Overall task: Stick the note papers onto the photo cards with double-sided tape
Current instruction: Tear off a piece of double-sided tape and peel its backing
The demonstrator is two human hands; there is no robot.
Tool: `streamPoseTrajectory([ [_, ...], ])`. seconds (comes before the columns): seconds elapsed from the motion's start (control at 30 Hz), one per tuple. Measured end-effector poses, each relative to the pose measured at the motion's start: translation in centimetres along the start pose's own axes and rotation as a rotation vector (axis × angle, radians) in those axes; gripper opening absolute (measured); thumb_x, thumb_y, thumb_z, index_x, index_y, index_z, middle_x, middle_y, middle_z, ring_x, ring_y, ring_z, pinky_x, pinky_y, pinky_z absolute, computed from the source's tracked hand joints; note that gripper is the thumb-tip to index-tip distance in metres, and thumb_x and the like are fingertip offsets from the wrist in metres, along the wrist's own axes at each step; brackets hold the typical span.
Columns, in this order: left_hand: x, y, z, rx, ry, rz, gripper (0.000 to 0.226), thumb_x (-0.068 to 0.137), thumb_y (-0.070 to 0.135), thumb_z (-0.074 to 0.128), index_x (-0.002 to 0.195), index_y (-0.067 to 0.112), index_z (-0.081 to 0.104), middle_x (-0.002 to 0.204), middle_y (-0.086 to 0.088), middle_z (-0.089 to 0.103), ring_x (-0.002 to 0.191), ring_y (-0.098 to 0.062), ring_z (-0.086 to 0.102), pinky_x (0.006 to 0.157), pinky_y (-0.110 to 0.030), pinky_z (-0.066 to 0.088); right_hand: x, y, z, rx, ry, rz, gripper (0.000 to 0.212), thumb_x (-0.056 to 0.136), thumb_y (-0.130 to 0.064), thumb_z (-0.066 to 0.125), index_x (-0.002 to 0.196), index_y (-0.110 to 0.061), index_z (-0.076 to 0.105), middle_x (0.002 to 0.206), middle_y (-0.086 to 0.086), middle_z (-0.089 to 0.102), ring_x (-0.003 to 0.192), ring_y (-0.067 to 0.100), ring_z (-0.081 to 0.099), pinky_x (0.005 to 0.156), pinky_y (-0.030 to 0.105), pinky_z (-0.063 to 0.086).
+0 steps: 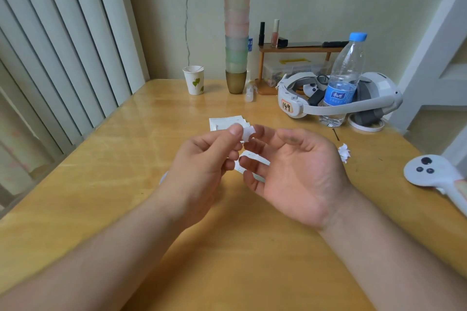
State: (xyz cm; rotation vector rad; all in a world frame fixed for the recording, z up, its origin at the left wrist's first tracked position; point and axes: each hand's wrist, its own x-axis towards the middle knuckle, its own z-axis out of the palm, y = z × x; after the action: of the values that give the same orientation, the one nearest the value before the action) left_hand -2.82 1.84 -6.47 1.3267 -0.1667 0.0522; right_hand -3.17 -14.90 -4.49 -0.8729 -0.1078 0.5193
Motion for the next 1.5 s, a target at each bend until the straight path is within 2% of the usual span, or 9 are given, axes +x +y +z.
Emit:
streamPoseTrajectory([
  [0.2,-0.1,0.2,-0.1,0.005,0.138,0.01,0.019,0.079,0.033,0.081,0.086,0.015,0.084,0.068,-0.003,0.047,0.07,-0.017,0.04,0.074,-0.032,0.036,0.2,0.4,0.1,-0.216,0.105,-0.1,0.026,0.085,-0.025,0.062,0.102,-0.019,0.081,0.105,-0.001,0.063,0.09,0.022,0.059,0.077,0.033,0.047],
  [0.37,-0.4,-0.6,0.4,0.249,0.173,0.1,0.015,0.094,0.021,0.077,0.08,0.018,0.08,0.063,0.014,0.062,0.057,-0.002,0.047,0.056,-0.012,0.037,0.9,1.3,-0.4,-0.96,0.52,-0.559,0.025,0.085,-0.032,0.068,0.105,-0.044,0.077,0.104,-0.016,0.064,0.088,0.015,0.066,0.081,0.035,0.058],
  [0.57,-0.7,-0.9,0.5,0.399,0.12,0.139,0.02,0.098,0.028,0.071,0.08,0.03,0.081,0.067,0.022,0.064,0.06,0.004,0.053,0.055,-0.008,0.038,0.6,1.0,-1.0,-0.975,0.32,-0.477,0.011,0.092,-0.046,0.073,0.095,-0.038,0.08,0.09,-0.012,0.076,0.088,0.022,0.069,0.086,0.051,0.061],
  [0.87,-0.7,-0.7,0.0,0.254,-0.007,0.088,0.041,0.089,0.037,0.054,0.087,0.003,0.076,0.071,-0.001,0.054,0.073,-0.016,0.047,0.071,-0.026,0.04,0.9,0.7,-1.1,-0.667,0.242,-0.353,0.019,0.091,-0.014,0.075,0.073,-0.018,0.08,0.074,0.004,0.073,0.069,0.011,0.064,0.069,0.025,0.055],
  [1.0,-0.9,-0.6,0.1,0.188,-0.032,0.023,0.047,0.096,0.048,0.045,0.072,0.023,0.078,0.07,-0.004,0.051,0.075,-0.025,0.044,0.075,-0.038,0.034,1.0,0.7,-1.2,-0.565,0.244,-0.273,0.02,0.094,-0.014,0.071,0.075,-0.014,0.078,0.073,0.007,0.072,0.072,0.016,0.064,0.072,0.028,0.052],
  [1.17,-0.5,-0.9,-0.2,0.114,0.003,-0.031,0.057,0.095,0.055,0.045,0.086,0.009,0.077,0.071,-0.007,0.052,0.072,-0.025,0.043,0.074,-0.041,0.034,1.0,0.4,-1.2,-0.573,0.252,-0.262,0.028,0.1,-0.031,0.064,0.09,-0.01,0.079,0.076,0.006,0.073,0.076,0.017,0.067,0.076,0.033,0.053],
  [1.3,-0.6,-0.7,0.0,0.074,-0.047,-0.087,0.057,0.098,0.059,0.042,0.086,0.021,0.082,0.069,-0.003,0.05,0.065,-0.018,0.042,0.073,-0.041,0.033,0.9,0.5,-1.2,-0.676,0.252,-0.34,0.024,0.08,-0.038,0.079,0.085,-0.014,0.078,0.074,0.002,0.073,0.073,0.015,0.067,0.073,0.032,0.056],
  [1.4,-0.7,-0.1,0.2,-0.096,-0.12,-0.242,0.065,0.105,0.06,0.036,0.097,0.014,0.082,0.065,-0.003,0.043,0.06,-0.018,0.035,0.063,-0.032,0.033,1.0,0.7,-1.5,-0.817,0.335,-0.439,0.011,0.083,-0.027,0.085,0.086,-0.02,0.078,0.074,-0.002,0.075,0.071,0.013,0.068,0.074,0.032,0.058],
  [1.5,-0.6,0.7,0.2,-0.366,-0.202,-0.46,0.077,0.103,0.065,0.032,0.118,0.003,0.076,0.062,-0.001,0.036,0.055,-0.015,0.03,0.055,-0.028,0.032,1.1,0.7,-2.1,-1.128,0.445,-0.634,0.015,0.08,-0.041,0.084,0.086,-0.028,0.08,0.076,-0.013,0.074,0.072,0.007,0.069,0.071,0.022,0.056],
])
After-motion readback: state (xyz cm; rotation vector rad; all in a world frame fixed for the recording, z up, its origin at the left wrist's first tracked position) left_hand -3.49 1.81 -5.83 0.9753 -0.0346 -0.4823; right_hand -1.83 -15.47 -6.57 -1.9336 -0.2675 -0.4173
